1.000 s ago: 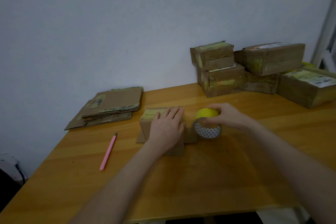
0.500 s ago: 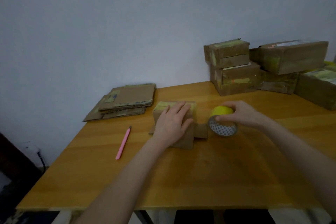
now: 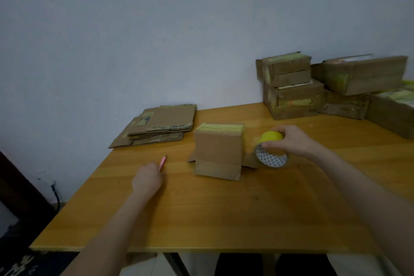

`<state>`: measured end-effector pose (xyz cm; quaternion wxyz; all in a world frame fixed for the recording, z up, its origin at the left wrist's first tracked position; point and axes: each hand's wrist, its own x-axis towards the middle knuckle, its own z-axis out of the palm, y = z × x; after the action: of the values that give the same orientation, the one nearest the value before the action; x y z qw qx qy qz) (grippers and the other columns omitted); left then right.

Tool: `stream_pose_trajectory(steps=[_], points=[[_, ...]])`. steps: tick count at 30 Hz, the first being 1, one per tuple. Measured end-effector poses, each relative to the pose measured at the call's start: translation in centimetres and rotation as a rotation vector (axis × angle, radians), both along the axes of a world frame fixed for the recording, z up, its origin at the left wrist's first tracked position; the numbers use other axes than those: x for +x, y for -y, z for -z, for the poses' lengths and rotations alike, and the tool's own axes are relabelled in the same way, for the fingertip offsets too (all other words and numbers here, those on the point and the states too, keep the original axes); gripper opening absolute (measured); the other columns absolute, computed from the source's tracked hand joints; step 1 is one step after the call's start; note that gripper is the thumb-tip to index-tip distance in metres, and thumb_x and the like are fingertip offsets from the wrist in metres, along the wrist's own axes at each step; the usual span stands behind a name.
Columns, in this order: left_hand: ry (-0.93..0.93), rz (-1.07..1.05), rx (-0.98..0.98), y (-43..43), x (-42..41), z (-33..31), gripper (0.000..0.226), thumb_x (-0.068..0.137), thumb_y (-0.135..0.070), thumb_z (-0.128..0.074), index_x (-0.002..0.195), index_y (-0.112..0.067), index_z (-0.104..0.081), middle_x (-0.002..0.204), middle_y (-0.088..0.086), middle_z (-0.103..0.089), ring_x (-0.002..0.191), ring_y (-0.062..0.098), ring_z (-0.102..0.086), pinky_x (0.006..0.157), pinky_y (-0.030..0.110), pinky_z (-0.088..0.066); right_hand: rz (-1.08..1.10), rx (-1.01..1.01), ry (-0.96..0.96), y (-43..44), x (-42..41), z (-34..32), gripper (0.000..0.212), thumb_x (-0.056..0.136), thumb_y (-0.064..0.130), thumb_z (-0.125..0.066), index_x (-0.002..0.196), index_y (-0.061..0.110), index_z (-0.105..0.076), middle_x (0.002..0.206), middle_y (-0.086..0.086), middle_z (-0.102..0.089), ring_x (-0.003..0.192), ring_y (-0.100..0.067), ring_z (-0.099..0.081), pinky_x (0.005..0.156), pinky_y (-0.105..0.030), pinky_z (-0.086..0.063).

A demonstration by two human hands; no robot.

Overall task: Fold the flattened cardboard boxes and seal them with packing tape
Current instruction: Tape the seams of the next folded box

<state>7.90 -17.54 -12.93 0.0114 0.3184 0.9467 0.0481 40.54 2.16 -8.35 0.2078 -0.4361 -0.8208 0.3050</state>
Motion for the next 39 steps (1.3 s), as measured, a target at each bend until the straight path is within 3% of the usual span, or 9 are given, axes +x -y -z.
stream_pose_trajectory(steps=[4,6,9,12,17,25,30,32,39], points=[[0.057,0.019,0.038,-0.6,0.4,-0.4,0.019,0.098,-0.025,-0.047,0.091,-0.010,-0.057,0.080,0.003,-0.060,0.070,0.014,-0.061,0.064,0.028,-0.057,-0.030,-0.055,-0.026,-0.3,1.0,-0.1,0.062,0.072,0.046,-0.078,0.121,0.013,-0.057,0.112,-0.004,-0.061,0.097,-0.018,-0.059,0.071,-0.025,-0.050],[0.069,0.055,0.189,-0.8,1.2,-1.7,0.019,0.098,-0.023,-0.047,0.098,-0.006,-0.058,0.077,0.003,-0.058,0.066,0.016,-0.059,0.055,0.029,-0.053,-0.041,-0.070,-0.023,-0.5,1.3,0.0,0.067,0.071,0.049,-0.077,0.123,0.013,-0.057,0.115,-0.005,-0.061,0.098,-0.018,-0.060,0.073,-0.026,-0.051],[-0.030,0.208,0.456,-1.6,3.9,-5.0,0.025,0.099,-0.020,-0.044,0.114,-0.004,-0.057,0.073,-0.001,-0.055,0.058,0.015,-0.053,0.045,0.025,-0.038,-0.053,-0.111,-0.045,-0.5,1.4,0.1,0.078,0.071,0.059,-0.071,0.130,0.012,-0.054,0.124,-0.006,-0.059,0.106,-0.019,-0.058,0.086,-0.033,-0.052],[-0.069,0.461,0.582,-3.1,8.7,-8.7,0.029,0.101,-0.024,-0.040,0.112,-0.011,-0.063,0.077,0.000,-0.062,0.057,0.016,-0.054,0.047,0.029,-0.040,-0.019,-0.144,-0.090,-0.3,1.5,0.1,0.079,0.076,0.066,-0.060,0.132,0.010,-0.054,0.132,-0.008,-0.056,0.117,-0.023,-0.055,0.097,-0.038,-0.047],[-0.123,0.689,0.456,-6.4,15.8,-9.6,0.029,0.100,-0.024,-0.042,0.121,-0.015,-0.059,0.091,-0.004,-0.057,0.065,0.005,-0.047,0.050,0.014,-0.032,0.000,-0.208,-0.136,-0.1,2.0,-0.4,0.037,0.087,0.046,-0.062,0.096,0.010,-0.071,0.090,-0.008,-0.071,0.085,-0.021,-0.067,0.071,-0.028,-0.051],[-0.320,0.610,0.293,-9.0,17.6,-8.0,0.035,0.099,-0.040,-0.042,0.123,-0.019,-0.055,0.116,0.001,-0.049,0.073,0.010,-0.050,0.053,0.018,-0.039,-0.025,-0.182,-0.130,-0.3,2.1,-0.5,0.045,0.089,0.044,-0.060,0.103,0.002,-0.069,0.100,-0.015,-0.070,0.090,-0.023,-0.067,0.083,-0.039,-0.053],[-0.342,0.562,0.228,-9.5,16.8,-7.6,0.031,0.096,-0.045,-0.047,0.104,-0.022,-0.066,0.087,-0.005,-0.054,0.068,0.009,-0.053,0.054,0.019,-0.044,-0.020,-0.185,-0.105,-0.5,1.9,-0.5,0.039,0.090,0.041,-0.059,0.112,0.009,-0.066,0.105,-0.006,-0.066,0.086,-0.015,-0.061,0.068,-0.021,-0.049],[-0.330,0.558,0.243,-9.2,16.3,-7.3,0.028,0.095,-0.043,-0.049,0.100,-0.022,-0.068,0.081,-0.006,-0.055,0.067,0.009,-0.055,0.055,0.021,-0.049,-0.031,-0.172,-0.090,-0.5,2.0,-0.6,0.043,0.090,0.042,-0.059,0.119,0.010,-0.063,0.110,-0.007,-0.064,0.091,-0.016,-0.060,0.071,-0.021,-0.049],[-0.199,0.596,0.281,-8.0,16.0,-6.6,0.032,0.095,-0.041,-0.051,0.108,-0.016,-0.068,0.095,-0.003,-0.050,0.073,0.013,-0.057,0.064,0.027,-0.054,-0.080,-0.101,-0.042,0.0,1.6,-0.9,0.038,0.090,0.041,-0.059,0.114,0.012,-0.065,0.101,-0.004,-0.066,0.087,-0.014,-0.063,0.077,-0.029,-0.054]])
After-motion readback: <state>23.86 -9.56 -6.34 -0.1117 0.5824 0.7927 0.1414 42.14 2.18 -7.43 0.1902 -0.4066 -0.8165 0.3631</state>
